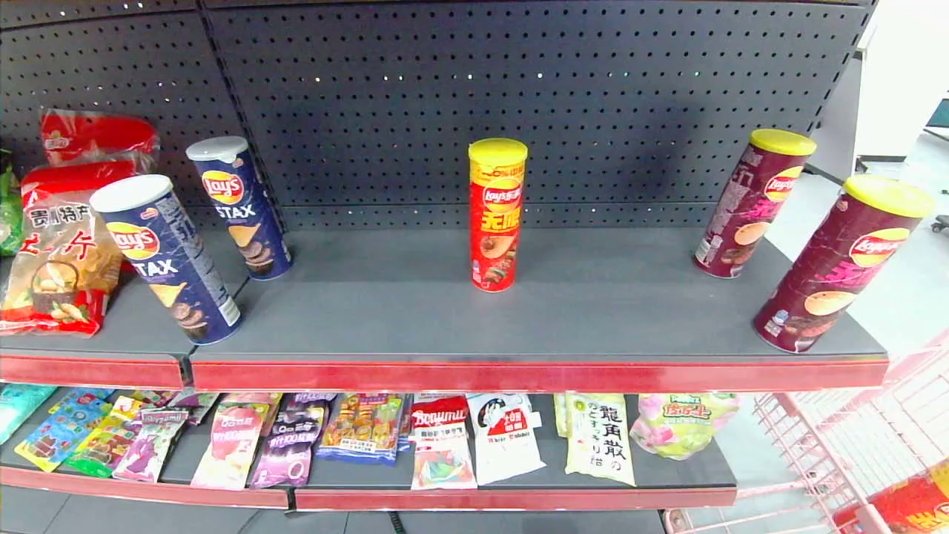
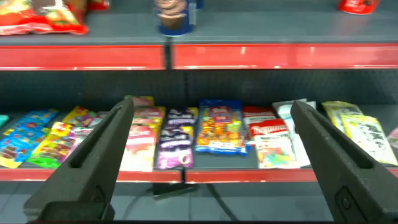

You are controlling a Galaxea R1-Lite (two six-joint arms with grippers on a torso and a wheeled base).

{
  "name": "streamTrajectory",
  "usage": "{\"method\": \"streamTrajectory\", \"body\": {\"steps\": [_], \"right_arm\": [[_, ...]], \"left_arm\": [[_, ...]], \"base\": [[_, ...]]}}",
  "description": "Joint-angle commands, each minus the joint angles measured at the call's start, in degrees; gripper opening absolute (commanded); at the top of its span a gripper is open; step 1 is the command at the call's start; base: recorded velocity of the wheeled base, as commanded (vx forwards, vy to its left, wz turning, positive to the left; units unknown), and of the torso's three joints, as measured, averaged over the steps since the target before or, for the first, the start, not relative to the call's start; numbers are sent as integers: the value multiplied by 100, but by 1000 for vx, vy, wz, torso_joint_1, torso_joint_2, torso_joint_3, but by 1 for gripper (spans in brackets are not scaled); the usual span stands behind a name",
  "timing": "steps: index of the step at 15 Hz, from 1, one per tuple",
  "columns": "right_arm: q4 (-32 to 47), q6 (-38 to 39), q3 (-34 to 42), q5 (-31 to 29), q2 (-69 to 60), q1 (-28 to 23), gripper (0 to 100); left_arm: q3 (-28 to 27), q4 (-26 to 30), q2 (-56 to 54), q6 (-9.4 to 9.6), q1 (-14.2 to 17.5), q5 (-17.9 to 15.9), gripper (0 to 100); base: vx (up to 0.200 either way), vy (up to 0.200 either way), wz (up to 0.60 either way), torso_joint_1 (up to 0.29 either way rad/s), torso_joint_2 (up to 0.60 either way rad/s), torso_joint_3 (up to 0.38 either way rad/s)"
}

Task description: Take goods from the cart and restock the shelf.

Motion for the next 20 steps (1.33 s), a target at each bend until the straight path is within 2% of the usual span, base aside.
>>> {"method": "streamTrajectory", "body": {"steps": [1, 12, 20], "right_arm": [[-2, 1, 1, 2, 5, 4, 100], [-2, -7, 1, 2, 5, 4, 100], [-2, -7, 1, 2, 5, 4, 100]], "left_arm": [[0, -2, 5, 0, 4, 0, 100], [0, -2, 5, 0, 4, 0, 100], [0, -2, 5, 0, -5, 9, 100]], "base": [[0, -200, 0, 7, 2, 2], [0, -200, 0, 4, 5, 2], [0, 0, 0, 0, 0, 0]]}}
